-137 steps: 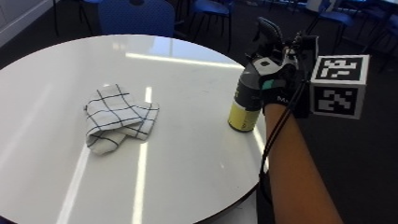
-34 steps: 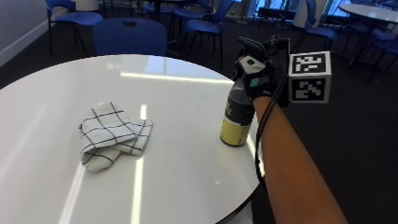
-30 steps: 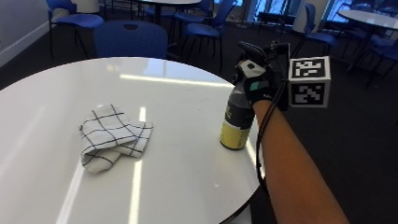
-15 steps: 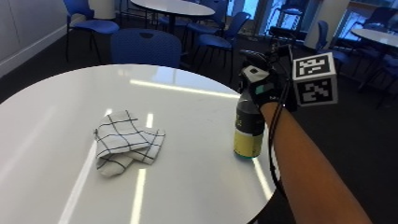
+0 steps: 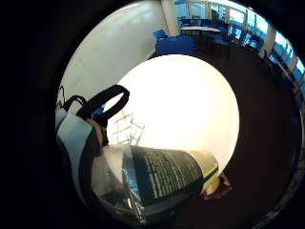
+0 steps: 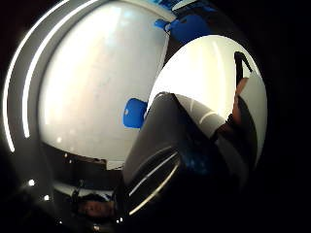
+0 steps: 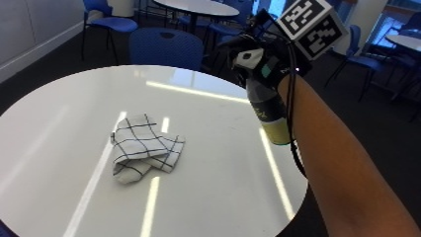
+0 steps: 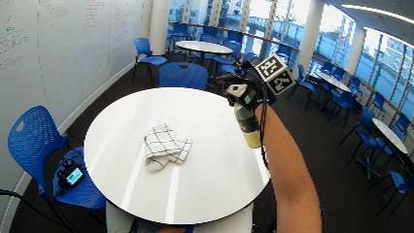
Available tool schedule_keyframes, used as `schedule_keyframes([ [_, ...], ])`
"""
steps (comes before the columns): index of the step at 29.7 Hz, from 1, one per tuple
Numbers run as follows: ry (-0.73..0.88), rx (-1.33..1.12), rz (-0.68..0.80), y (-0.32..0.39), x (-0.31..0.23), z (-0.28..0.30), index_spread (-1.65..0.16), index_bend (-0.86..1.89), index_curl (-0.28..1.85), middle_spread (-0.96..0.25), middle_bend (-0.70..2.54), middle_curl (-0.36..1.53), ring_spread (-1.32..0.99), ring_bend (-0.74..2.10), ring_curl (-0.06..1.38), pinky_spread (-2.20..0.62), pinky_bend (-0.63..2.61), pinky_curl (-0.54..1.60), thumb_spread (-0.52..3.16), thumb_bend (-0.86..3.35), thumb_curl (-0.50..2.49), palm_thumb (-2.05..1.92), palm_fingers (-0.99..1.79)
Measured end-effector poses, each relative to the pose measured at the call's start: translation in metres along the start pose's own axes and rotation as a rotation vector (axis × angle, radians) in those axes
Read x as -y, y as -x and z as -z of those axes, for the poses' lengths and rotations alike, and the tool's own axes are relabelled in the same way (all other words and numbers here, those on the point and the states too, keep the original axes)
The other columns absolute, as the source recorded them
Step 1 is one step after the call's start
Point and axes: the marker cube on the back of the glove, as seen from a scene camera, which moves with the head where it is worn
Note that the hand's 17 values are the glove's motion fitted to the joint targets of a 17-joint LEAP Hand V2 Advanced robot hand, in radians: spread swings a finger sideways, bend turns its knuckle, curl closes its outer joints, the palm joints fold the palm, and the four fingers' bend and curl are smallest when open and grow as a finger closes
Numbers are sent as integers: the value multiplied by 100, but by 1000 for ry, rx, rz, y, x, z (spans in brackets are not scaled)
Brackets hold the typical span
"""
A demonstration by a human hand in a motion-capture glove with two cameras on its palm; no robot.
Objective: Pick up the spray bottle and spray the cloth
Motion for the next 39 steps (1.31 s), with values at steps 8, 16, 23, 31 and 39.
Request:
schedule_keyframes([
  [8,47,-204,14,12,3,0,-30,36,68,-20,71,54,-16,60,46,-23,36,41,20,-3,79,97,137],
  [16,115,-287,4,18,3,-9,-30,37,68,-20,71,54,-16,61,46,-24,36,41,20,-3,79,96,137],
  [23,192,-443,11,24,6,-23,-30,38,68,-20,71,53,-16,61,46,-25,37,40,19,-3,80,96,137],
  [31,403,-724,45,40,8,-61,-30,38,68,-20,71,53,-16,61,46,-25,38,40,19,-3,80,96,137],
  [39,507,-962,103,44,1,-108,-30,39,68,-20,71,53,-16,61,46,-25,38,40,19,-3,80,96,137],
])
